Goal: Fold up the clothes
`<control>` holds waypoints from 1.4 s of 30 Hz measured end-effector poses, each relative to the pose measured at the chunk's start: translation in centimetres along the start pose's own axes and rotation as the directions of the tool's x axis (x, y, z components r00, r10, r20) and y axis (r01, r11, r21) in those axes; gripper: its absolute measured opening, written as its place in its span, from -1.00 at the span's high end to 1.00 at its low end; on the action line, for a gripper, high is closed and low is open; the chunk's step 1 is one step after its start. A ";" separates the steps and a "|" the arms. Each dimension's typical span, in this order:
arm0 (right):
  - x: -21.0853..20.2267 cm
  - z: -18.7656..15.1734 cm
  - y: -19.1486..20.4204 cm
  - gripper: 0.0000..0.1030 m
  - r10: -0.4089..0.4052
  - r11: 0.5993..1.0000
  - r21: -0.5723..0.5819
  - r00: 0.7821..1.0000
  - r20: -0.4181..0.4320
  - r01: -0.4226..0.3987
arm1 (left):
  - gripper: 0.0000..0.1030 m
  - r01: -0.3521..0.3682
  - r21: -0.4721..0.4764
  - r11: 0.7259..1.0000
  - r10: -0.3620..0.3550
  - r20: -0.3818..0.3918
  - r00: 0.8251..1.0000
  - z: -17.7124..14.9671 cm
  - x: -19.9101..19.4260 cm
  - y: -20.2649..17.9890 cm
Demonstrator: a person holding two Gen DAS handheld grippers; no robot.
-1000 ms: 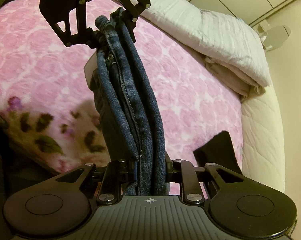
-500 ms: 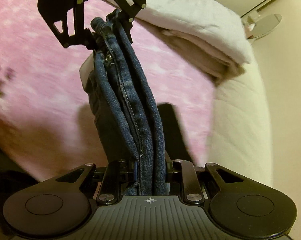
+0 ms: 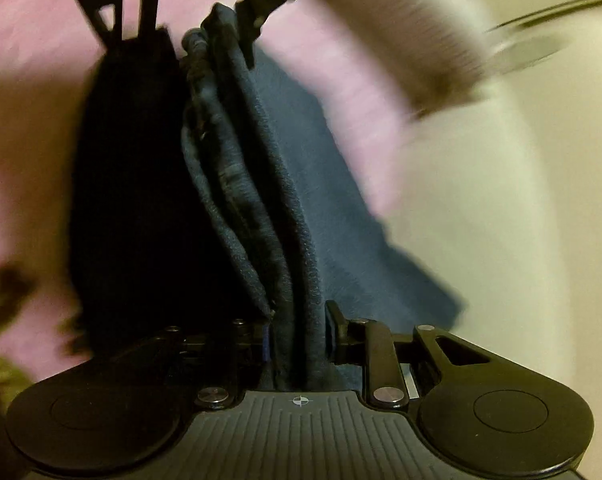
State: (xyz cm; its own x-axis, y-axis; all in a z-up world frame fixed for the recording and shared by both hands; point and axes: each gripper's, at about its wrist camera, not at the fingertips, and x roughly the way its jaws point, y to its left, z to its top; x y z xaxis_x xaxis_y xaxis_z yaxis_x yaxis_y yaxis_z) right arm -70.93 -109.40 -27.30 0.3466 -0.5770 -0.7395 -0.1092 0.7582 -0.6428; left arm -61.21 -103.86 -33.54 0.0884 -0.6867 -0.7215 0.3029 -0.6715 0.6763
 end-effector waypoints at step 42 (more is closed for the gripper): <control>-2.2 -3.1 5.1 0.50 0.037 0.996 0.079 0.999 -0.024 -0.035 | 0.34 0.024 -0.069 0.997 -0.023 0.019 1.000 -3.0 -3.3 -0.8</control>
State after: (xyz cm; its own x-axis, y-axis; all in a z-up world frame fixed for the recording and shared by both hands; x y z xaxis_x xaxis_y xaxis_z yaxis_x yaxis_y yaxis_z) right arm -75.11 -105.22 -29.52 0.3201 -0.5560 -0.7671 -0.0474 0.7993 -0.5991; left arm -58.87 -100.16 -32.17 0.0634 -0.6762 -0.7339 0.3696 -0.6672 0.6467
